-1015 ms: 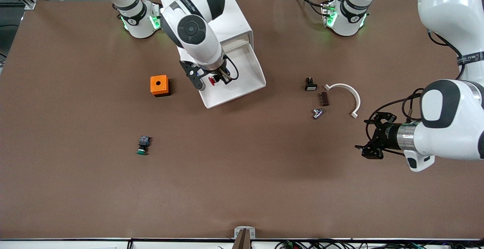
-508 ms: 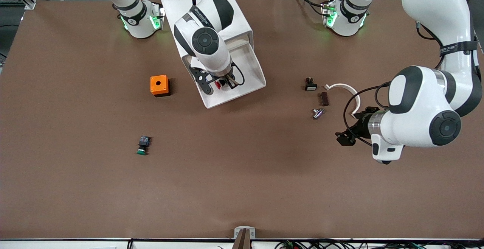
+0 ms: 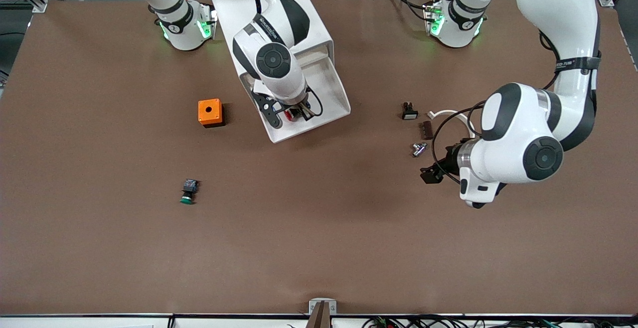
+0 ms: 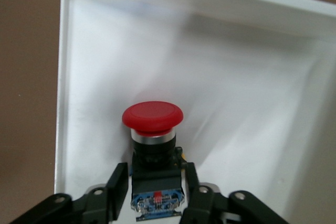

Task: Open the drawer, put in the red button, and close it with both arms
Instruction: 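Open the right gripper to drop the red button into the drawer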

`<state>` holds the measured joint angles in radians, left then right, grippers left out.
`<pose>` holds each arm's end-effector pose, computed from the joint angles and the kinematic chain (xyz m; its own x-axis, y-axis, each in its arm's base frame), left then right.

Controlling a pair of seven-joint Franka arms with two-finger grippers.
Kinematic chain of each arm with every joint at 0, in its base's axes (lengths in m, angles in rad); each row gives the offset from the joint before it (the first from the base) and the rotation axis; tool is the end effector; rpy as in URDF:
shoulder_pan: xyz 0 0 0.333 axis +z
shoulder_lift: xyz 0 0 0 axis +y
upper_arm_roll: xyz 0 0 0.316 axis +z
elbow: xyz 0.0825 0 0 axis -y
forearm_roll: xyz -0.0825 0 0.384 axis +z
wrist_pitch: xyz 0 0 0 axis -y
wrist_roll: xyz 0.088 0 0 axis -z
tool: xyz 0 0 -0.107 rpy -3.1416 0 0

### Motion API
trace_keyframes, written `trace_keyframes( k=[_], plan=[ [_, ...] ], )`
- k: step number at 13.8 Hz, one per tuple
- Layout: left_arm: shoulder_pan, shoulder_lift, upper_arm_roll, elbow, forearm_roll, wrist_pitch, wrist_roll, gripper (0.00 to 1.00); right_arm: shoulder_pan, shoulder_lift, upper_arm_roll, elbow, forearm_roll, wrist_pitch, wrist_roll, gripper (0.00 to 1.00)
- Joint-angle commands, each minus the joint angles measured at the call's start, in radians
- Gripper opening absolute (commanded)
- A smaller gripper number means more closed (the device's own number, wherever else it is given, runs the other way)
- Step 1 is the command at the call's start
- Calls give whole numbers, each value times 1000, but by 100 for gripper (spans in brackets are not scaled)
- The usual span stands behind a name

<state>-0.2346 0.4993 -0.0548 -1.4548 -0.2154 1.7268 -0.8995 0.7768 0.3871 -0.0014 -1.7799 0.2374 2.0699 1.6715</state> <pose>0.6413 -0.2054 0.3826 0.7381 0.5952 -0.3176 0.6168 -0.7861 -0.0400 0.4469 0.4552 0.3333 0.5044 -0.8440 -0.1822 -0.8391 -0.5289 0.1270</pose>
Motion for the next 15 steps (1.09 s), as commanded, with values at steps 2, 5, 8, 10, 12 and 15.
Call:
trace_keyframes(
  k=[2, 5, 8, 10, 12, 15],
  plan=[
    [-6, -70, -45, -146, 22, 104, 17, 100, 9, -8, -9, 0, 25, -10, 10, 100],
    [-41, -87, -50, -208, 22, 181, 16, 100, -8, -40, -17, 36, 23, -121, 8, 100],
    [-101, -82, -56, -251, 21, 270, 1, 100, -83, -112, -17, 80, 19, -256, -10, 100],
    [-135, -76, -57, -275, 19, 325, -7, 100, -149, -193, -19, 82, 11, -325, -51, 100],
    [-176, -61, -57, -279, 19, 353, -7, 100, -239, -259, -17, 83, 13, -404, -213, 100],
    [-247, -30, -57, -279, 18, 425, -13, 100, -377, -353, -19, 79, 10, -538, -547, 100]
  ],
)
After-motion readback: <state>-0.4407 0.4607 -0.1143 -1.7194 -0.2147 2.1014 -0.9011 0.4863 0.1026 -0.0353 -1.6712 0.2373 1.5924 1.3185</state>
